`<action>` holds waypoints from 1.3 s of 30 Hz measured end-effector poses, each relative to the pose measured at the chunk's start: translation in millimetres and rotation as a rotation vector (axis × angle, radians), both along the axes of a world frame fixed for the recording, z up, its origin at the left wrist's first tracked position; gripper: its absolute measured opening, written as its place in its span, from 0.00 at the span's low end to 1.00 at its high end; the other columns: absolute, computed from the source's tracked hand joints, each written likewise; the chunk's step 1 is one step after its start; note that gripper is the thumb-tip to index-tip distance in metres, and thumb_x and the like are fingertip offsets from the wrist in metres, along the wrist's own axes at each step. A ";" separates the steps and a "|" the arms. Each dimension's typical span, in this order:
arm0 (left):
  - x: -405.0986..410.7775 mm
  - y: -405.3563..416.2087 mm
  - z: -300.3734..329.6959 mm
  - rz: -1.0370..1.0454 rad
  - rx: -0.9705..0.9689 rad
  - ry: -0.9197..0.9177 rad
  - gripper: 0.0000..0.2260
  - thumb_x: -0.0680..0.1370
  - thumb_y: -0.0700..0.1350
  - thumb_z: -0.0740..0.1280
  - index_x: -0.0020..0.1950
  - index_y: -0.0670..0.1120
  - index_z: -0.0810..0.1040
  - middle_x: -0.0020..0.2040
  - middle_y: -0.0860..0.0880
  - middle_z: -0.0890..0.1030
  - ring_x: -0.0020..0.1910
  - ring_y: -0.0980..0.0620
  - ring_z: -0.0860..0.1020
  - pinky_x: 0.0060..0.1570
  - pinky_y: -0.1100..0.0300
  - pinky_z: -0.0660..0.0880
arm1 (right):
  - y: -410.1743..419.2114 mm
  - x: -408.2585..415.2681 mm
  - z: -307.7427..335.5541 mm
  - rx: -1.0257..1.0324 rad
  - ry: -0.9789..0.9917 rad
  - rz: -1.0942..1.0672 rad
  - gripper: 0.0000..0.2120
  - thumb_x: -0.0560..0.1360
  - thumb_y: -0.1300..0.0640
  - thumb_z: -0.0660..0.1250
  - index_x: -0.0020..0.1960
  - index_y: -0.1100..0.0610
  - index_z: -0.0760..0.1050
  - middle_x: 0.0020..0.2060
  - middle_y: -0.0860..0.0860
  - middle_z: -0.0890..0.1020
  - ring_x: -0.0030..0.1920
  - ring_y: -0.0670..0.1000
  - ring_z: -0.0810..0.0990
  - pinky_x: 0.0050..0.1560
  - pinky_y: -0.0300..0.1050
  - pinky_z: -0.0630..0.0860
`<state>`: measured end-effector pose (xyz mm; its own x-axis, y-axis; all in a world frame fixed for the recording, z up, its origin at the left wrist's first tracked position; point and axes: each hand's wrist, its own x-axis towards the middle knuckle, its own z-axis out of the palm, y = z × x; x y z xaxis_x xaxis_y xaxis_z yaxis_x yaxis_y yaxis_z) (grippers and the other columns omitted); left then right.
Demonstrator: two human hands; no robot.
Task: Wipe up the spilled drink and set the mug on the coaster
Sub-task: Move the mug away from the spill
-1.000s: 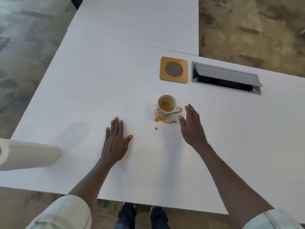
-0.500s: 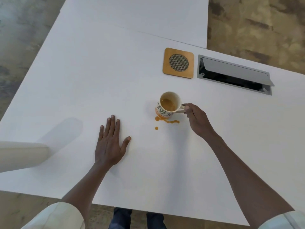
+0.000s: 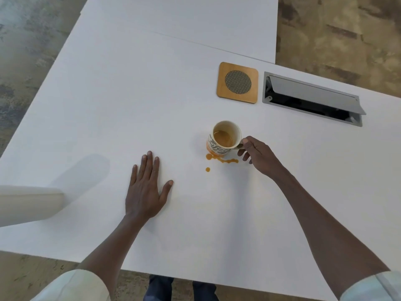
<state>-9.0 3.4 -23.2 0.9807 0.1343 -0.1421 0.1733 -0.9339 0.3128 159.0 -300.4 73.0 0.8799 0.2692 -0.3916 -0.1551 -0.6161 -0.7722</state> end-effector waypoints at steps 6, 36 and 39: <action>-0.6 -0.1 0.1 0.003 -0.001 -0.014 0.36 0.82 0.63 0.49 0.83 0.43 0.49 0.84 0.45 0.45 0.83 0.49 0.44 0.80 0.47 0.48 | -3.0 11.1 2.0 0.038 0.099 0.041 0.17 0.84 0.52 0.53 0.44 0.60 0.72 0.40 0.54 0.82 0.40 0.52 0.77 0.40 0.47 0.73; 1.4 -2.0 2.1 0.021 -0.037 -0.037 0.36 0.81 0.62 0.55 0.83 0.44 0.51 0.84 0.45 0.48 0.83 0.49 0.45 0.80 0.47 0.48 | 128.4 53.3 72.5 0.286 0.063 0.252 0.17 0.83 0.50 0.55 0.37 0.53 0.70 0.39 0.57 0.81 0.40 0.54 0.78 0.52 0.51 0.74; 0.8 -2.0 1.4 0.023 -0.039 -0.048 0.35 0.81 0.62 0.55 0.83 0.43 0.53 0.84 0.44 0.49 0.83 0.48 0.46 0.80 0.47 0.48 | 164.7 55.3 69.0 0.317 0.054 0.245 0.18 0.84 0.51 0.55 0.37 0.55 0.69 0.38 0.58 0.80 0.39 0.53 0.78 0.50 0.49 0.74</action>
<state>-8.2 1.5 -21.8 0.9832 0.1522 -0.1006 0.1784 -0.9168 0.3572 214.3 -135.7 142.0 0.7554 0.5830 -0.2991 -0.0787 -0.3725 -0.9247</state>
